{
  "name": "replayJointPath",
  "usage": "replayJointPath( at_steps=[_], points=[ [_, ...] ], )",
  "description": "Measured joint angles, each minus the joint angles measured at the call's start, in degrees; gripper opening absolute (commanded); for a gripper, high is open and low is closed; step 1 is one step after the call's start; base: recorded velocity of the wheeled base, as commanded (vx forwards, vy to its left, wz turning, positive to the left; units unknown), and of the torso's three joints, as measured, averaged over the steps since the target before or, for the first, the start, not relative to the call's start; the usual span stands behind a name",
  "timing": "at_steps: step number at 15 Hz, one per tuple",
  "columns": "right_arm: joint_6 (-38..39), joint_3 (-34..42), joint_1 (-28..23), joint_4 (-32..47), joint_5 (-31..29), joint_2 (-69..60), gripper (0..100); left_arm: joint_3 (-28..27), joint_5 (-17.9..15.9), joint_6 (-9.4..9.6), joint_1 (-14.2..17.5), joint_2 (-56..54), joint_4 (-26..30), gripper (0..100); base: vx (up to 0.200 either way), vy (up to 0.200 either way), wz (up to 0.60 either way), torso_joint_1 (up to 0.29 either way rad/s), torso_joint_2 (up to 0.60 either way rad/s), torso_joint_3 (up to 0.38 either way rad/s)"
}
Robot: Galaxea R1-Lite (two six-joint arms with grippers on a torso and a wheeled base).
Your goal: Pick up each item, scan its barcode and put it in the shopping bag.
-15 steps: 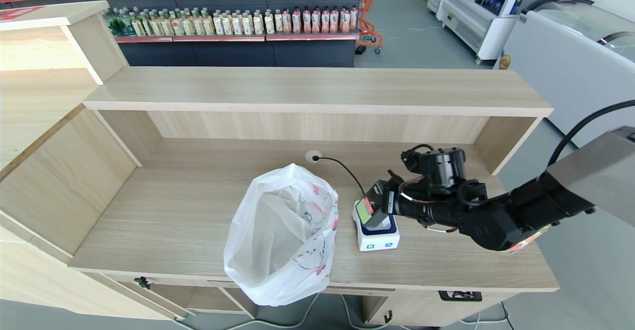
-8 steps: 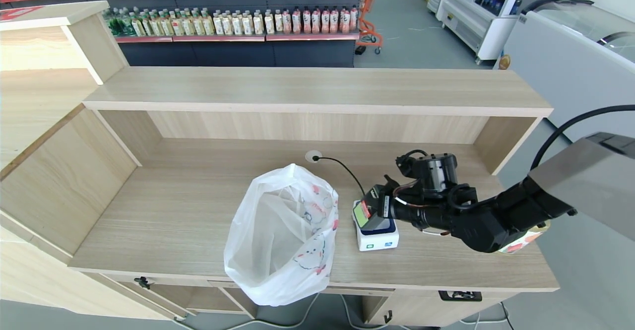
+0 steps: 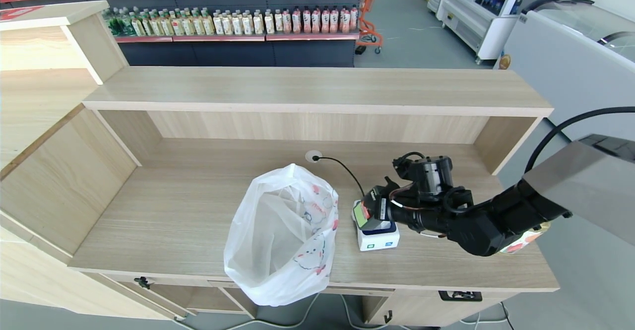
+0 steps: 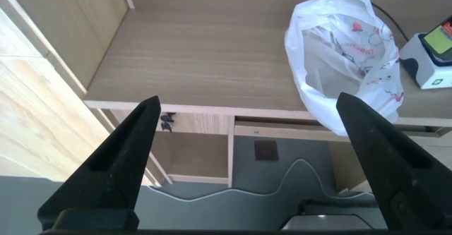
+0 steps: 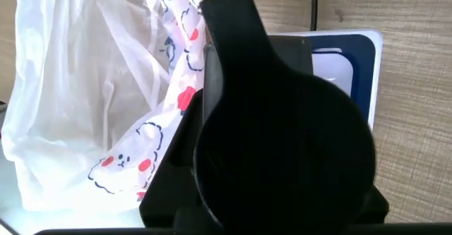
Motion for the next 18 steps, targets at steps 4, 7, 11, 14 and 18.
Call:
replayJointPath(
  at_steps=[4,7,11,14,18],
  points=[
    [0.52,6.03,0.44,0.05,0.06,-8.4,0,0.02,0.0,-0.05,0.0,0.0,0.0,100,0.0,0.1,0.0,0.001,0.0,0.002],
    [-0.55,7.3,0.83,4.73,0.05,-16.81,0,0.02,-0.02,-0.1,0.02,0.0,0.0,100,0.0,0.2,0.0,-0.004,0.0,0.004],
    [-3.89,4.92,4.55,10.02,0.52,-20.94,0,0.02,0.0,0.35,0.0,0.0,-0.02,100,0.0,0.15,0.0,0.002,0.01,0.004],
    [-9.19,5.01,6.16,10.4,0.13,-18.14,0,0.0,0.0,0.2,-0.05,0.0,0.0,100,0.0,0.0,0.0,0.0,0.0,0.0],
    [-15.35,6.75,7.52,3.74,-4.66,-10.45,0,0.0,-0.02,-0.07,0.0,0.0,0.0,100,0.0,0.0,0.0,0.0,0.0,0.0]
  ],
)
